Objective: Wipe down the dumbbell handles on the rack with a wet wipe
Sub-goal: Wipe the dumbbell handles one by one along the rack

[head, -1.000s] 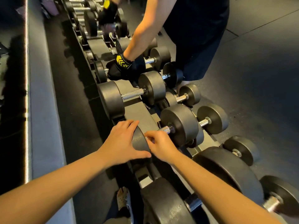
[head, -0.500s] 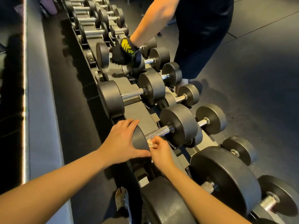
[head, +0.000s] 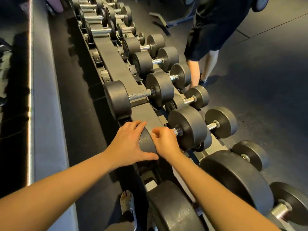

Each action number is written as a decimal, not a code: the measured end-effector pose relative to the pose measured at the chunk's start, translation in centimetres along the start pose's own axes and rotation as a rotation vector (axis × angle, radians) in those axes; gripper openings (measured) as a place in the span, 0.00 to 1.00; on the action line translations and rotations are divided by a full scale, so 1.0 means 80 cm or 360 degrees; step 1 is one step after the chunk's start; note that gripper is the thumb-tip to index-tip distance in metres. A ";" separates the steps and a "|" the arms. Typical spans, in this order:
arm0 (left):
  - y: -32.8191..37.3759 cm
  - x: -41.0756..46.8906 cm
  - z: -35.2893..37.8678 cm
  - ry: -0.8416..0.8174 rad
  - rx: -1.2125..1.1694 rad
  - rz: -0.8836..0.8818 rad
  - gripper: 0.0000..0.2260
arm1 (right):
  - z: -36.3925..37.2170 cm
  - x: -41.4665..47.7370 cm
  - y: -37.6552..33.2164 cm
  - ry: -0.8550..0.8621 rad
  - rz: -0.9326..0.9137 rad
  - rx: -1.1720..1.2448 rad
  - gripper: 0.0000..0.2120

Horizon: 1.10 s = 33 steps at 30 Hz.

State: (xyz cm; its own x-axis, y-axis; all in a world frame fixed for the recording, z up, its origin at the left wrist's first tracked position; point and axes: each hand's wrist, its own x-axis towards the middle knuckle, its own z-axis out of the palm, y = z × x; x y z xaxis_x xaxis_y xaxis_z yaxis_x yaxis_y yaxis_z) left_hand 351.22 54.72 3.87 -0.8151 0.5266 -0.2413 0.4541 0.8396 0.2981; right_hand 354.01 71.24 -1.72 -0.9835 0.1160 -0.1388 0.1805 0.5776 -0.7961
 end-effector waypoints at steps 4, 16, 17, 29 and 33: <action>-0.001 0.001 0.002 0.0018 -0.0012 0.0010 0.56 | -0.025 0.059 -0.022 -0.0812 -0.0234 -0.0720 0.05; -0.002 0.000 0.001 0.0035 -0.0034 0.0026 0.56 | -0.007 0.102 -0.013 -0.1431 0.0160 -0.0317 0.14; -0.002 0.000 0.001 0.0040 -0.0030 0.0031 0.56 | -0.008 0.096 -0.011 -0.1372 0.0107 -0.0251 0.13; -0.005 0.002 0.004 0.0062 -0.0004 0.0038 0.56 | -0.024 0.012 0.050 0.0128 -0.0621 -0.0785 0.08; -0.004 0.001 0.006 0.0054 -0.0011 0.0026 0.56 | 0.005 0.002 0.033 0.0184 -0.0532 -0.0694 0.06</action>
State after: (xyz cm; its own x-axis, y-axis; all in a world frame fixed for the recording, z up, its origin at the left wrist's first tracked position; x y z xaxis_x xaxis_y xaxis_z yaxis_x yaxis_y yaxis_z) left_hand 351.13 54.54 3.31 -0.8193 0.5355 -0.2047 0.4654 0.8298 0.3080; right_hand 354.36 72.48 -4.10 -0.9848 -0.0570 0.1641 -0.1282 0.8760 -0.4649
